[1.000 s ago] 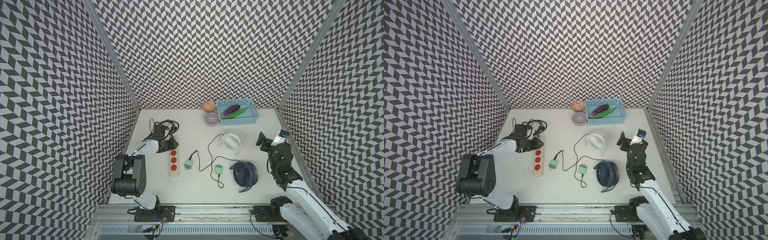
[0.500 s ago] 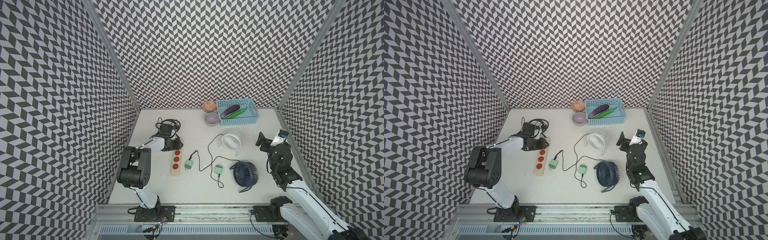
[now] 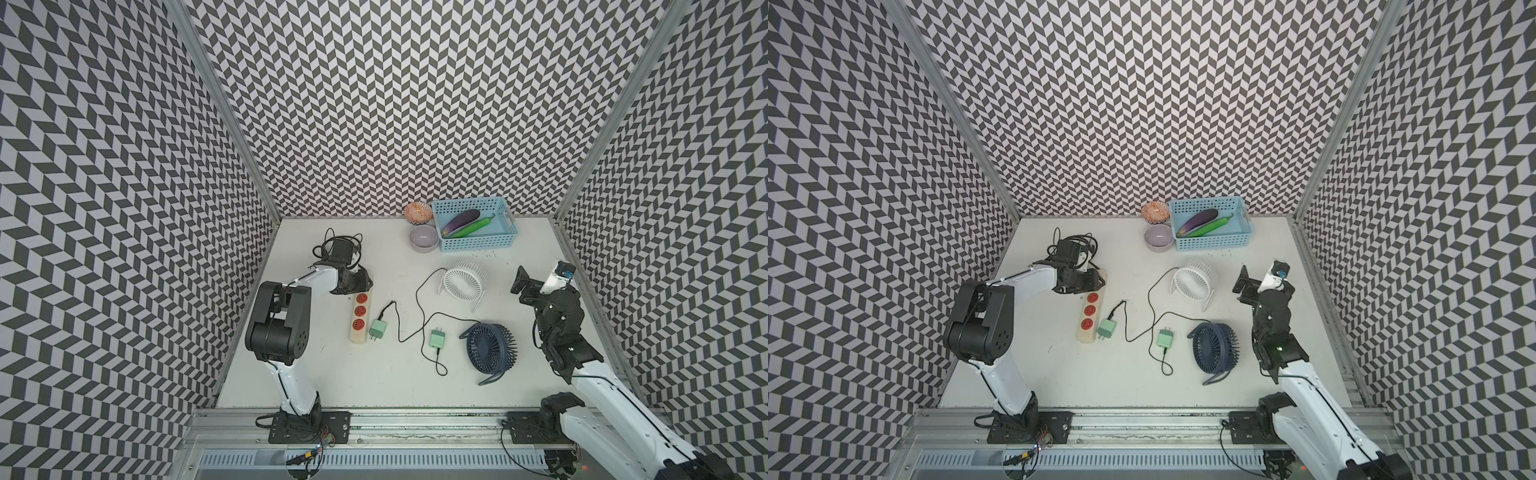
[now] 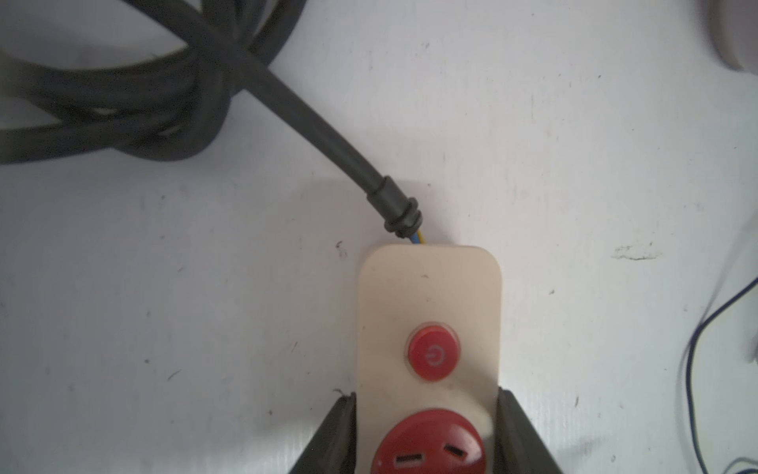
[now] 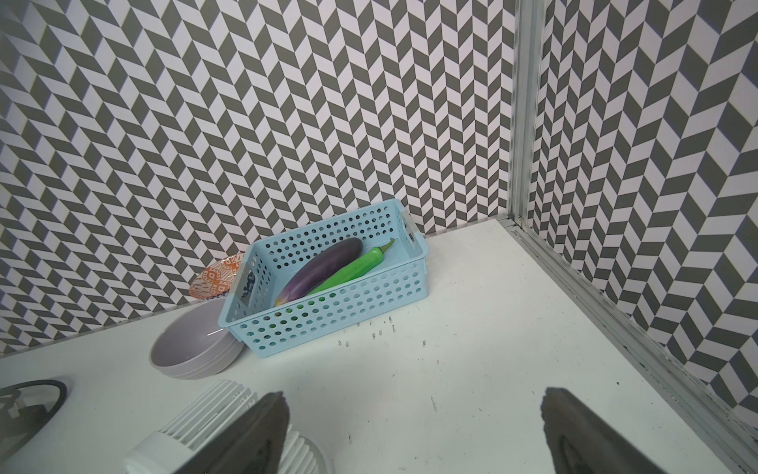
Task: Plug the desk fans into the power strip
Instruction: Adjust the socket at the center of the board.
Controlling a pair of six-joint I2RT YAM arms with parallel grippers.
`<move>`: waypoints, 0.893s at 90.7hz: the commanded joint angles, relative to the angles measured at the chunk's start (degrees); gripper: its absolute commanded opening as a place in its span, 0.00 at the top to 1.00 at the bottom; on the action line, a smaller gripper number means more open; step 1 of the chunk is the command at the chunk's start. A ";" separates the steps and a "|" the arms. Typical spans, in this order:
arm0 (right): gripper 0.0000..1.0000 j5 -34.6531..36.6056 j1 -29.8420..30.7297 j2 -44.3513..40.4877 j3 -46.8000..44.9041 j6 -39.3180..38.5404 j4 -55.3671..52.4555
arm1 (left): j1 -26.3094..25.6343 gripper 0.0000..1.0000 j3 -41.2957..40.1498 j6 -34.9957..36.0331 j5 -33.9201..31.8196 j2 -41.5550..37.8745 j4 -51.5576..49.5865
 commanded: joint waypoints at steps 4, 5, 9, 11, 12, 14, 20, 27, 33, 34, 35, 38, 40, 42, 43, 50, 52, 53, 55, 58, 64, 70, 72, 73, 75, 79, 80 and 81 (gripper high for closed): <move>0.00 0.45 0.62 -1.06 -0.69 -0.50 2.87 | -2.08 0.72 2.48 0.10 -1.65 3.19 -0.64; 0.00 0.50 0.61 -1.10 -0.69 -0.50 2.90 | -2.14 0.72 2.50 0.14 -1.70 3.30 -0.66; 0.00 0.58 0.62 -1.14 -0.69 -0.59 3.16 | -2.34 0.71 2.67 -0.06 -2.14 3.52 -0.67; 0.00 0.55 0.65 -1.12 -0.70 -0.57 3.24 | -2.48 0.69 2.75 -0.19 -2.57 3.61 -0.74; 0.00 0.51 0.67 -1.09 -0.66 -0.62 3.26 | -2.56 0.68 2.81 -0.23 -2.78 3.68 -0.75; 0.00 0.47 0.62 -1.13 -0.67 -0.66 3.24 | -2.66 0.67 2.89 -0.30 -3.19 3.78 -0.83; 0.00 0.38 0.67 -1.08 -0.70 -0.68 2.98 | -2.89 0.61 2.95 -0.65 -4.40 3.65 -1.14; 0.00 0.46 0.70 -1.05 -0.79 -0.65 3.25 | -2.90 0.53 2.82 -1.06 -5.10 3.44 -1.20; 0.00 0.23 0.69 -0.75 -0.72 -0.67 3.64 | -2.91 0.41 2.64 -1.46 -5.22 3.28 -1.12; 0.00 0.17 0.69 -0.64 -0.71 -0.67 3.68 | -2.95 0.39 2.62 -1.48 -5.20 3.25 -1.12; 0.00 0.14 0.69 -0.54 -0.71 -0.63 3.66 | -2.97 0.38 2.65 -1.49 -5.23 3.24 -1.12; 0.00 0.05 0.72 -0.40 -0.61 -0.67 3.38 | -2.99 0.35 2.56 -1.45 -5.25 3.04 -1.18; 0.00 0.14 0.81 -0.37 -0.61 -0.59 3.25 | -2.99 0.34 2.52 -1.49 -5.33 2.88 -1.20; 0.00 0.11 0.85 -0.38 -0.61 -0.59 3.22 | -2.99 0.33 2.45 -1.47 -5.30 2.68 -1.20; 0.00 0.15 0.91 -0.41 -0.66 -0.63 3.21 | -2.99 0.32 2.48 -1.48 -5.33 2.52 -1.20; 0.00 0.15 1.00 -0.35 -0.61 -0.72 3.62 | -3.01 0.28 2.26 -1.78 -5.19 1.49 -1.20; 0.00 0.12 1.01 -0.36 -0.57 -0.80 3.66 | -3.04 0.27 2.25 -1.72 -5.07 1.12 -1.14; 0.00 0.11 1.03 -0.31 -0.55 -0.82 3.61 | -3.06 0.27 2.16 -1.70 -5.04 0.95 -1.13; 0.00 0.04 1.04 -0.21 -0.53 -0.84 3.48 | -3.12 0.25 2.09 -1.66 -5.08 0.62 -1.12; 0.00 0.08 1.09 -0.24 -0.53 -0.78 3.30 | -3.23 0.24 1.98 -1.42 -5.28 -0.11 -1.07; 0.00 0.02 1.27 -0.25 -0.46 -1.04 3.30 | -3.34 0.22 1.62 -1.12 -5.81 -1.82 -0.96; 0.00 -0.25 1.39 -0.08 -0.39 -1.13 3.81 | -3.39 0.21 1.04 -0.85 -6.08 -3.95 -0.64; 0.00 -0.53 1.40 0.02 -0.36 -1.10 3.97 | -3.35 0.20 0.76 -0.76 -6.11 -4.41 -0.49; 0.00 -0.61 1.40 0.05 -0.35 -1.11 4.03 | -3.35 0.20 0.58 -0.73 -6.13 -4.76 -0.41; 0.00 -0.97 1.46 0.07 -0.28 -1.11 4.07 | -3.34 0.19 0.36 -0.54 -6.10 -5.47 -0.24; 0.00 -1.82 1.55 0.03 -0.26 -1.03 4.08 | -3.34 0.16 -0.14 0.06 -6.19 -6.79 0.03; 0.01 -2.00 1.60 0.01 -0.26 -1.03 4.08 | -3.34 0.15 -0.26 0.25 -6.25 -7.14 0.07; 0.00 -2.18 1.68 -0.04 -0.26 -1.03 4.13 | -3.34 0.14 -0.41 0.39 -6.38 -7.54 0.09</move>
